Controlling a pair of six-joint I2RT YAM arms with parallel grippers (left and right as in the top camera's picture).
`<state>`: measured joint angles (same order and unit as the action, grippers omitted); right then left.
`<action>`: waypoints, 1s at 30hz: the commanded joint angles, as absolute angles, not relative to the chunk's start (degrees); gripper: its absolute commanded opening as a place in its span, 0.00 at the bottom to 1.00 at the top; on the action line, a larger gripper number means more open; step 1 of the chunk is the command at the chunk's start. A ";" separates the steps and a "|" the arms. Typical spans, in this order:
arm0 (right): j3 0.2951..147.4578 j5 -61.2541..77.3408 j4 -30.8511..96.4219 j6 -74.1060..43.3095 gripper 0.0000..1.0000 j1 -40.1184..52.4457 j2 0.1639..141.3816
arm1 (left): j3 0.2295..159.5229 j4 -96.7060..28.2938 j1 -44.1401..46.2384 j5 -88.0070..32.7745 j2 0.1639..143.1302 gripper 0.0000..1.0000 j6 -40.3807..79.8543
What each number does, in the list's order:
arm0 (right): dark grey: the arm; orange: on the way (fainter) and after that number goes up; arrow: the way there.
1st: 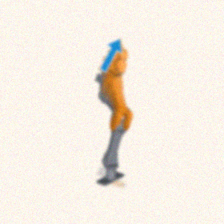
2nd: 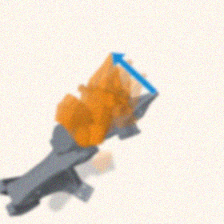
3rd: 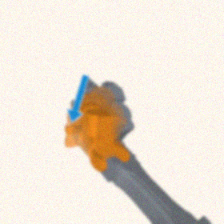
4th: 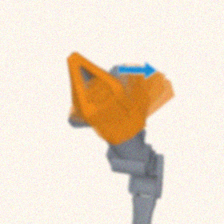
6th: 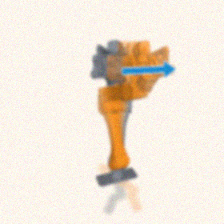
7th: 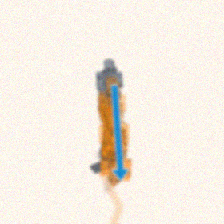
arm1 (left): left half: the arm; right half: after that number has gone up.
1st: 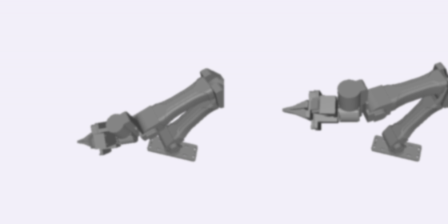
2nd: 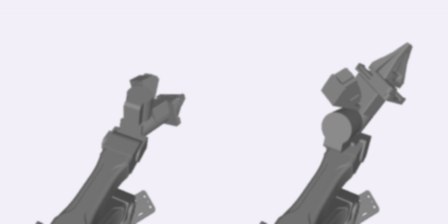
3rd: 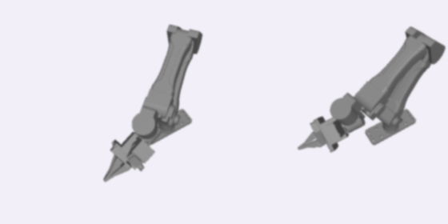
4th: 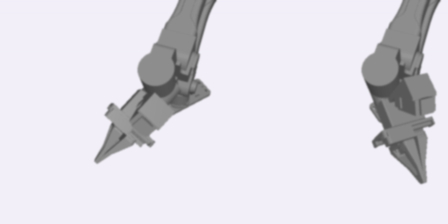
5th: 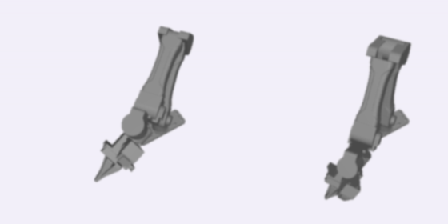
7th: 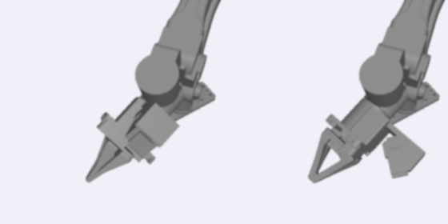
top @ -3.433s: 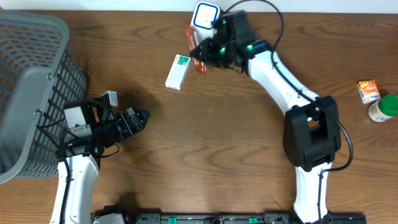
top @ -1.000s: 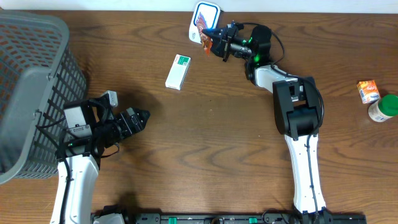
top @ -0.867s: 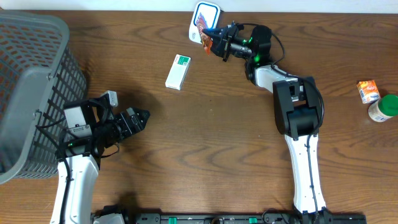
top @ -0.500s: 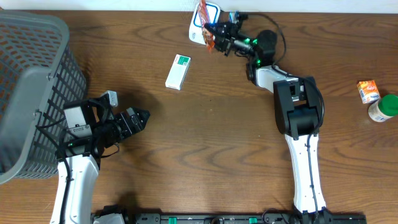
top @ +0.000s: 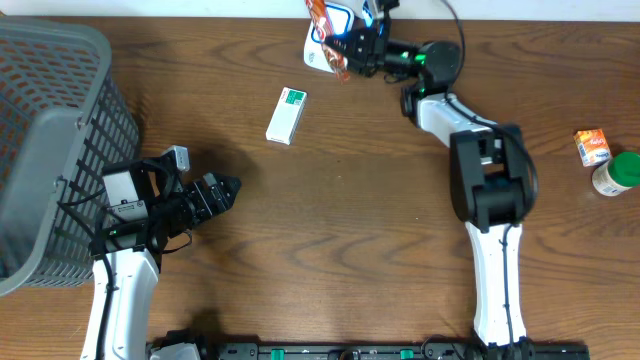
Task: Scan the item barcode
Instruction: 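Carry the bar right and drop it near the right edge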
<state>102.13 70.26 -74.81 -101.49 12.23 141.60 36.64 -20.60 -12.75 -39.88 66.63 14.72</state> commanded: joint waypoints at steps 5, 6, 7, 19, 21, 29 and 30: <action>102.37 72.95 -56.03 -88.16 0.02 12.12 128.70 | 36.71 -20.51 -13.21 -39.11 66.22 0.86 13.54; 102.37 72.62 -51.44 -84.84 0.02 12.16 127.13 | 36.71 -20.51 -13.21 -39.11 66.22 0.86 13.54; 102.37 72.07 -47.44 -82.02 0.02 12.23 125.69 | 36.71 -20.53 -13.21 -39.11 66.22 0.86 13.54; 102.37 15.51 33.78 -36.32 0.03 11.31 106.00 | 36.71 -20.51 -13.21 -39.11 66.22 0.86 13.56; 102.37 5.48 40.36 -34.30 0.04 11.22 103.61 | 36.71 -20.53 -13.21 -39.11 66.22 0.86 13.54; 102.26 -30.48 62.19 -29.95 0.08 6.59 101.71 | 36.71 -20.51 -13.21 -39.11 66.22 0.86 13.56; 102.19 -31.62 64.12 -29.95 0.08 5.17 101.95 | 36.71 -20.53 -13.21 -39.11 66.22 0.86 13.54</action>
<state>102.30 -13.87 61.56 -33.28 8.58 101.10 36.62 -20.58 -12.75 -39.88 66.63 14.72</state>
